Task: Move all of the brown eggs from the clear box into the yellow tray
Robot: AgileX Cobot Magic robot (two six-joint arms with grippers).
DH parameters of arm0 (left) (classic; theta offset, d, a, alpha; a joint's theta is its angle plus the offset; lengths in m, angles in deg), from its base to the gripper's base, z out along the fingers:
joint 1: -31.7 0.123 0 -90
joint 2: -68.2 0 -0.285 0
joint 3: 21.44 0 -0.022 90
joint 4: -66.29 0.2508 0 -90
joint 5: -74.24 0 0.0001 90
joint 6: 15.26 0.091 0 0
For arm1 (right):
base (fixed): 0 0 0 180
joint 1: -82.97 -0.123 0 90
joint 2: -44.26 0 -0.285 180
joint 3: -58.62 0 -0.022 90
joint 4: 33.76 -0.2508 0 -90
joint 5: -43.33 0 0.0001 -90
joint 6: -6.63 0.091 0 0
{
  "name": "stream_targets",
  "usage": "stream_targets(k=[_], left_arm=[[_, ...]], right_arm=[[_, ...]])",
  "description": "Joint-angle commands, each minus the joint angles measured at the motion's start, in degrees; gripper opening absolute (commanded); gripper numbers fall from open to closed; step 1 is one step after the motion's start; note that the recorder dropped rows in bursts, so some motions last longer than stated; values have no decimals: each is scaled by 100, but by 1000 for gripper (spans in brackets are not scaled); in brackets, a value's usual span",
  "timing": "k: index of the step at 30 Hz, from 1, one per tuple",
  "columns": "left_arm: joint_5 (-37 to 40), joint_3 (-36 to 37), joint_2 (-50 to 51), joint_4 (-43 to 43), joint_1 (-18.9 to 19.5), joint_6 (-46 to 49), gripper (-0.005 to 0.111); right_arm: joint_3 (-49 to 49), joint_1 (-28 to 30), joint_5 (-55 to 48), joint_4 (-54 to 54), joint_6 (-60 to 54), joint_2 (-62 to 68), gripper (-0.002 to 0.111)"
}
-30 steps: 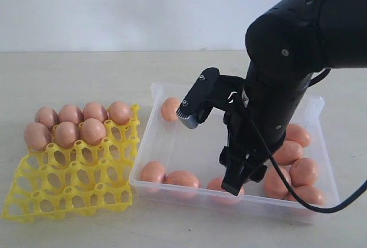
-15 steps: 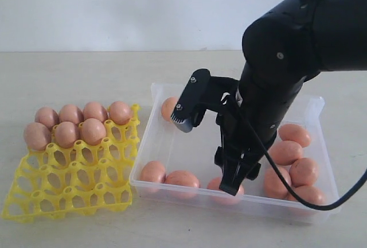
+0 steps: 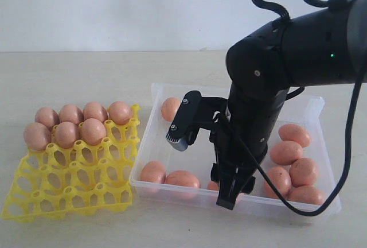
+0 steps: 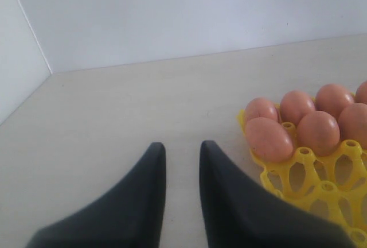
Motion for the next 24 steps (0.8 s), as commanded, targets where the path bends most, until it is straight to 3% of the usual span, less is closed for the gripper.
stream_targets(k=[1,14,24], left_arm=[[-12,22,-11,-11,13,-12,22],[-12,22,-11,-11,13,-12,22],[-12,22,-11,-11,13,-12,22]], right_arm=[[-13,5,79,0,-84,154,61],[-13,5,360,187,-45,299,61],[325,5,15,187,-26,264,61]])
